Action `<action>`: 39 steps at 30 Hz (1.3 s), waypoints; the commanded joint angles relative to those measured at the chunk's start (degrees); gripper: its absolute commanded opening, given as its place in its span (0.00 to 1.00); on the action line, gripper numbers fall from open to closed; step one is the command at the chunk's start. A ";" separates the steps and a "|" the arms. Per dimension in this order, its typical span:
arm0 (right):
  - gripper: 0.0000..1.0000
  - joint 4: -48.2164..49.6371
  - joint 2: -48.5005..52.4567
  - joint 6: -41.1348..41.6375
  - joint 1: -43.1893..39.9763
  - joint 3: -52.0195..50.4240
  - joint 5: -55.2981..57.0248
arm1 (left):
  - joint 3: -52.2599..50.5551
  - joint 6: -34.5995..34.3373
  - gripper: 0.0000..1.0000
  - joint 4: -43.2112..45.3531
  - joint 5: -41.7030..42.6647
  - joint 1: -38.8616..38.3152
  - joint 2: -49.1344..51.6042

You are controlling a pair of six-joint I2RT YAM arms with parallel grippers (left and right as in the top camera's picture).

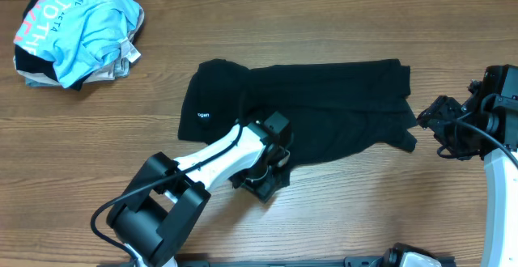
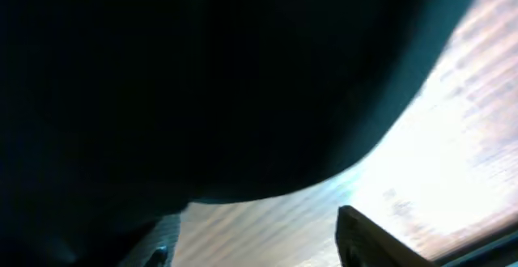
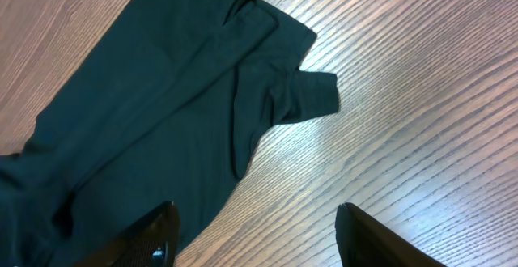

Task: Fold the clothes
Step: 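Grasp the shirt's left side with the left gripper and fold it rightward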

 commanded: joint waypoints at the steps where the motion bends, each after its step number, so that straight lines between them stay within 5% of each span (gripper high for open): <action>1: 0.66 0.37 0.04 0.44 0.07 -0.02 -0.31 | 4.63 -2.62 0.69 -0.04 -8.24 0.00 0.48; 20: 0.66 1.42 0.04 0.22 0.07 -0.04 1.46 | 4.68 -2.54 0.63 6.16 -4.57 -0.26 1.73; 27: 0.66 1.75 0.66 0.20 0.07 -0.72 1.46 | 5.42 -2.54 0.72 7.67 -12.09 1.79 1.68; 35: 0.66 2.14 2.82 0.22 0.13 -2.80 1.36 | 13.92 -2.03 0.82 6.95 -11.50 10.99 1.68; 39: 0.66 2.34 3.15 0.22 0.13 -2.91 1.36 | 19.96 -0.09 0.90 -0.17 -6.67 14.32 1.66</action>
